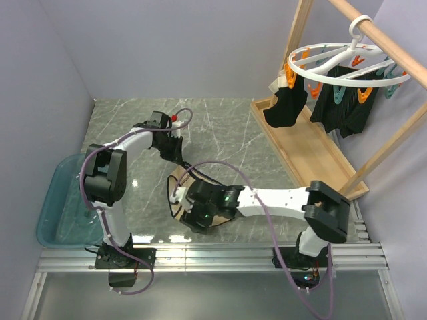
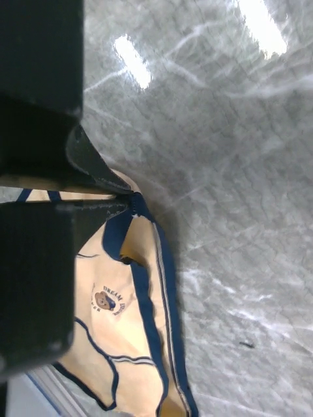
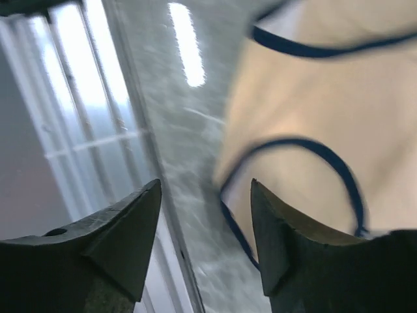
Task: Clip the underwear to the hanger
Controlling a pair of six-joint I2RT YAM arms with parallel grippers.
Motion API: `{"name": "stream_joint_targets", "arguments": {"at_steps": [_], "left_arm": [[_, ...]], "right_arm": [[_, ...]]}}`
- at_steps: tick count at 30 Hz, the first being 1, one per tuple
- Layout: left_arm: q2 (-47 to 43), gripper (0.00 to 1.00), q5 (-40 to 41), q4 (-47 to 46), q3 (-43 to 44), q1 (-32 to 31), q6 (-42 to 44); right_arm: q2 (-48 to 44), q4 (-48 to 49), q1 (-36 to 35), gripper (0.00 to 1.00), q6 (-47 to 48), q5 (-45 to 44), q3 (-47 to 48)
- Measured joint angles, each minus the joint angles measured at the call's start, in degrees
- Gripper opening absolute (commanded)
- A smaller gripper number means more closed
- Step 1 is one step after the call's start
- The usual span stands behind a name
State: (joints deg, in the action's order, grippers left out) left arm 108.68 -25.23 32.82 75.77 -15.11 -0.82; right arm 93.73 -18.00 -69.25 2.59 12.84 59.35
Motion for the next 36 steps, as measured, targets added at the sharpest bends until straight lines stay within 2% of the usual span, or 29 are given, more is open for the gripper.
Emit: {"name": "stream_joint_targets", "arguments": {"at_steps": [3,6,7,10,15,19,25,32,36], "left_arm": [[-0.2,0.36,-1.1,0.0,0.0,0.0,-0.2],[-1.8,0.48,-2.1,-0.1,-0.8,0.1,-0.2],[-2.6,0.49,-2.1,-0.2,-1.2,0.2,-0.2],[-5.7,0.53,-2.1,-0.4,-2.0,0.7,-0.2],[-8.2,0.53,-2.1,-0.5,-2.0,1.6,3.6],[-8.2,0.54,-2.2,-0.4,-2.7,1.6,6.6],[-6.2,0.55,-2.6,-0.5,-2.9,1.6,9.7],[-2.1,0.57,-3.5,-0.7,-2.8,1.5,12.0],[-0.4,0.57,-3.8,-0.9,-2.7,1.2,12.9]], "right_arm": [[-5.2,-1.6,5.0,0.64,-0.7,-0.3,-1.7],[-12.0,-2.2,15.0,0.59,-3.5,0.8,-2.1],[-13.9,-2.1,18.7,0.55,-4.7,1.1,-2.1],[-17.2,-1.7,28.1,0.51,-8.9,2.4,-3.2],[-21.6,0.1,35.9,0.53,-16.2,4.0,-15.3],[-22.5,-0.3,38.8,0.54,-21.0,5.1,-21.2],[-21.4,2.9,40.4,0.54,-24.6,7.1,-22.2],[-8.6,4.9,41.6,0.47,-26.7,10.2,-20.7],[-5.2,5.7,41.9,0.4,-27.1,12.3,-18.3]]}}
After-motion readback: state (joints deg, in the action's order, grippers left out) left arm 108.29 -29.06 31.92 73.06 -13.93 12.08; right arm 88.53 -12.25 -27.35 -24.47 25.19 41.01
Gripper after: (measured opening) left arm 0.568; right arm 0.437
